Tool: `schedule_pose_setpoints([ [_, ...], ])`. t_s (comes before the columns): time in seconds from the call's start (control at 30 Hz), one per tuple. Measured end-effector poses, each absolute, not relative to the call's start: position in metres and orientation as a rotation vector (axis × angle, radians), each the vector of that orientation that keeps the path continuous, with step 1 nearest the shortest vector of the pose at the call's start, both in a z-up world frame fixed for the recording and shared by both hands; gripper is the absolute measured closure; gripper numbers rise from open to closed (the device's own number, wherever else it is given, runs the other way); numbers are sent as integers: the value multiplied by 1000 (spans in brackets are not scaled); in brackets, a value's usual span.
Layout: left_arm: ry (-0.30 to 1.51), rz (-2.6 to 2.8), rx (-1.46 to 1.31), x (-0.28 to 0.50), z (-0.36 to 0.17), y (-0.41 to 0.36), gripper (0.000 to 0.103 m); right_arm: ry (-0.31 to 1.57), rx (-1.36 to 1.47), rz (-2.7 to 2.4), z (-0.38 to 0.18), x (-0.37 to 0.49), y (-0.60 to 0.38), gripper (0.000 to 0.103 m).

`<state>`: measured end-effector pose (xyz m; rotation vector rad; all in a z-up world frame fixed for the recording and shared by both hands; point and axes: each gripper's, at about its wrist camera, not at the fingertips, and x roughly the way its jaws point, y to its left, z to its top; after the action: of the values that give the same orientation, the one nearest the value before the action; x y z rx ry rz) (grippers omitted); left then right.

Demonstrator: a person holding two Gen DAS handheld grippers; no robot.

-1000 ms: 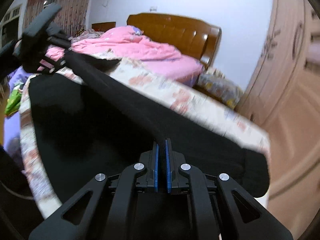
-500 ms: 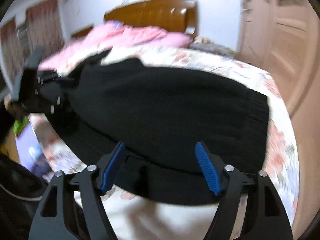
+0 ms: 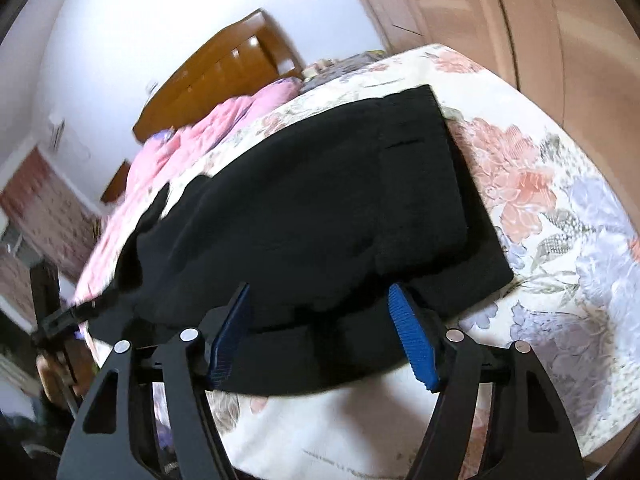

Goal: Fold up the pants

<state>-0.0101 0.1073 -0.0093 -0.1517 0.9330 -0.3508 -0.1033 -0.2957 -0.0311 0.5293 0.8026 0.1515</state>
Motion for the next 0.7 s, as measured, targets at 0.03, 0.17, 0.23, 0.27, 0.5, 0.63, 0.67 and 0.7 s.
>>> schedule_pose_setpoints([
  [0.03, 930, -344, -157, -8, -10, 109, 6, 798, 564, 141, -32, -101, -299, 40],
  [0.17, 942, -322, -141, -9, -17, 110, 6, 763, 664, 121, -34, -98, -310, 48],
  [0.23, 958, -309, -129, -6, -21, 108, 6, 732, 658, 122, -32, -100, -308, 52],
  [0.27, 964, -307, -135, -5, -23, 108, 6, 727, 642, 126, -32, -100, -305, 55],
  [0.5, 997, -288, -260, 10, -30, 121, 7, 772, 642, 142, -44, -92, -305, 75],
  [0.63, 1001, -242, -328, 25, -29, 130, 8, 771, 621, 141, -44, -93, -304, 75],
  [0.67, 1000, -234, -346, 27, -29, 133, 13, 770, 628, 142, -45, -93, -305, 76],
  [0.7, 1000, -225, -371, 31, -30, 138, 24, 767, 632, 142, -45, -93, -305, 76],
])
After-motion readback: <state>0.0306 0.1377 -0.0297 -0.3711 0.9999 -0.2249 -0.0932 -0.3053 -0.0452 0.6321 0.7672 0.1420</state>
